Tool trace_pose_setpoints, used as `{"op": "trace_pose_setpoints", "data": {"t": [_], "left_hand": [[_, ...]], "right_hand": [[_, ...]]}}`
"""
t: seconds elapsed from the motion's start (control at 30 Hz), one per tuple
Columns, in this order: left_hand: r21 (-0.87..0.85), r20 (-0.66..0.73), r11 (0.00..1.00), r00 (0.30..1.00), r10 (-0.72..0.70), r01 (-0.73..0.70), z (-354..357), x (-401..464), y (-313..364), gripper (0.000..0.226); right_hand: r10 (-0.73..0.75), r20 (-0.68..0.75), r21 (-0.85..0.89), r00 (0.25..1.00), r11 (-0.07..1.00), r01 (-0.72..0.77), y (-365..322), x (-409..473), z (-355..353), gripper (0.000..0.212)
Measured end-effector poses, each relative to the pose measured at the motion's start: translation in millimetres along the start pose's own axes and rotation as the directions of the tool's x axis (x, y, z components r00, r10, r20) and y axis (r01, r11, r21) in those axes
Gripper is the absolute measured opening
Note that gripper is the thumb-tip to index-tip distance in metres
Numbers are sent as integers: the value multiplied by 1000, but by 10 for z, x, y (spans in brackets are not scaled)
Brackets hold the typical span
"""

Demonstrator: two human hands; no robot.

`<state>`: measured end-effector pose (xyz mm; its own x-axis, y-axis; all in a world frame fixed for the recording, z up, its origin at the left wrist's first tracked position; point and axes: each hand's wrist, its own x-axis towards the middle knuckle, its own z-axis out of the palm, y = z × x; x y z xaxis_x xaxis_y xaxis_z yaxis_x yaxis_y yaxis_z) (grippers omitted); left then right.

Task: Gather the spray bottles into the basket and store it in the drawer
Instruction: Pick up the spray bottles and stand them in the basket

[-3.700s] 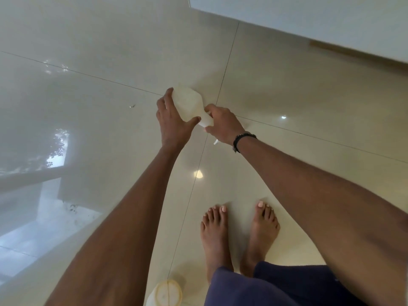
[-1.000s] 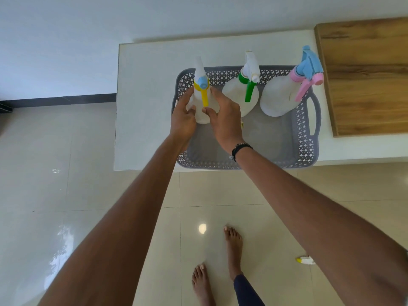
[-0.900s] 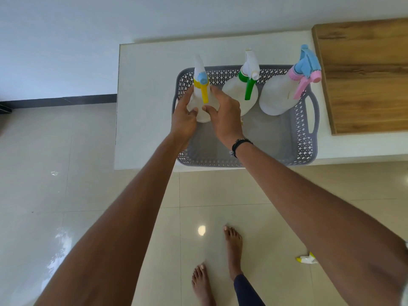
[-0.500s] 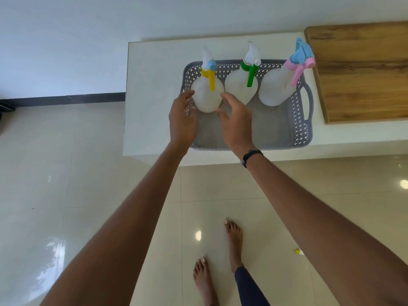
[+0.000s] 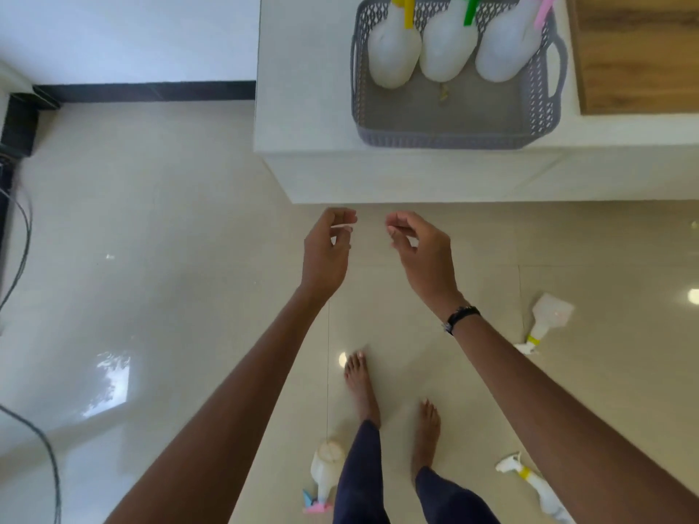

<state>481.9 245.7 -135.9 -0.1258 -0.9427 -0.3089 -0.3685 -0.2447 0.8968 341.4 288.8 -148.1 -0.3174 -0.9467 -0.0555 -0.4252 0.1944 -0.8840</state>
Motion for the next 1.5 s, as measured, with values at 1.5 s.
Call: {"op": "trace_pose_setpoints", "data": {"t": [1.5], "left_hand": [[256, 606, 964, 765, -221, 75, 5446, -582, -3231, 36]], "right_hand": [[625, -507, 39, 594, 705, -708, 6155, -1430, -1322, 23]]}}
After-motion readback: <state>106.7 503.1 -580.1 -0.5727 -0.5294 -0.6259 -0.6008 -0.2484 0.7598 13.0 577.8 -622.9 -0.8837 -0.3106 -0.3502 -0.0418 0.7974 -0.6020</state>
